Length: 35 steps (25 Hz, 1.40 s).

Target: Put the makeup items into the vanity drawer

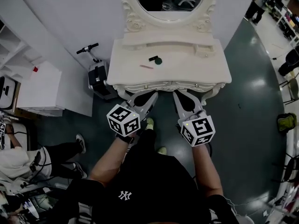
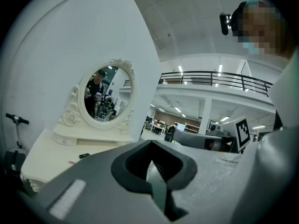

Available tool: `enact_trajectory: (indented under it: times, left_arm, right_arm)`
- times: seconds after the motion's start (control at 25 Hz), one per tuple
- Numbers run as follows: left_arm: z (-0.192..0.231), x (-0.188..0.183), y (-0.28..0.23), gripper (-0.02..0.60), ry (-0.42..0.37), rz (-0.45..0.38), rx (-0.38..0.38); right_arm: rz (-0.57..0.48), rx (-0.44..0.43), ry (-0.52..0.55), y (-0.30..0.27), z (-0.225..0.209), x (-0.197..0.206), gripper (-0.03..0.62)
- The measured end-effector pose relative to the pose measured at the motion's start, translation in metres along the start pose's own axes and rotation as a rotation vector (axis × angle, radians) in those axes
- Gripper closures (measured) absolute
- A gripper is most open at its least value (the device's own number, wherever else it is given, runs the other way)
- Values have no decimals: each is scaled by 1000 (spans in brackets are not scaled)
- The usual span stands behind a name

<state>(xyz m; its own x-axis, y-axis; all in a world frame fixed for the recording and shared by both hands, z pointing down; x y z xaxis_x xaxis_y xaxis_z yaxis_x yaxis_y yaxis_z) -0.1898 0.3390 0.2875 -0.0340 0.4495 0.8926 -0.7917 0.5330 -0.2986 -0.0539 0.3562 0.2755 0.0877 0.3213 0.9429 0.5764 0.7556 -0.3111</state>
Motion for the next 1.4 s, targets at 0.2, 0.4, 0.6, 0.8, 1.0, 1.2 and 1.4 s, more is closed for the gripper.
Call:
enact_trajectory:
  times: [0.2,0.4,0.6,0.8,1.0,1.2,1.4]
  left_arm:
    - [42,-4,-20,580,28,15,-14]
    - [100,-12,-45,580,51,27,-37]
    - [165,-10,-70,580,92,56,-50]
    - [218,-1,-93,580,98,108,-61]
    - [257,15,-113,580,123,152,-70]
    - [284,33,-132,580,156,188,-95]
    - [301,50,-155,580,173,211,-120]
  right_arm:
    - [44,-16,3,-45,-16,3,566]
    - [100,-40,24,-104,-33,7,566]
    - [159,-77,50,-173,-45,14,566]
    - [245,-87,50,-234,-60,30,551]
    - [359,-81,70,-281,-76,61,542]
    - [455,-95,136,-314,-88,89,526]
    - [529,-137,197,-343,-106,121,519]
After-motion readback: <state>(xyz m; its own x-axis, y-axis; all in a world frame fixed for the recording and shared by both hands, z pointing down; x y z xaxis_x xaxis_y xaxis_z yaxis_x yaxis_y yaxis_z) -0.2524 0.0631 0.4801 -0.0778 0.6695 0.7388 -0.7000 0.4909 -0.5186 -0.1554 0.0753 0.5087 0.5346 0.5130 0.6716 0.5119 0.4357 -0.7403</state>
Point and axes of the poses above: the fingertips, and each gripper's own axes: y backward along the fingers, z to its left, x out of its underside, the point moved 5 cm from there along y, backward along the fingers, and after that the axes turned 11 degrees about z, right-handed, at the moved point
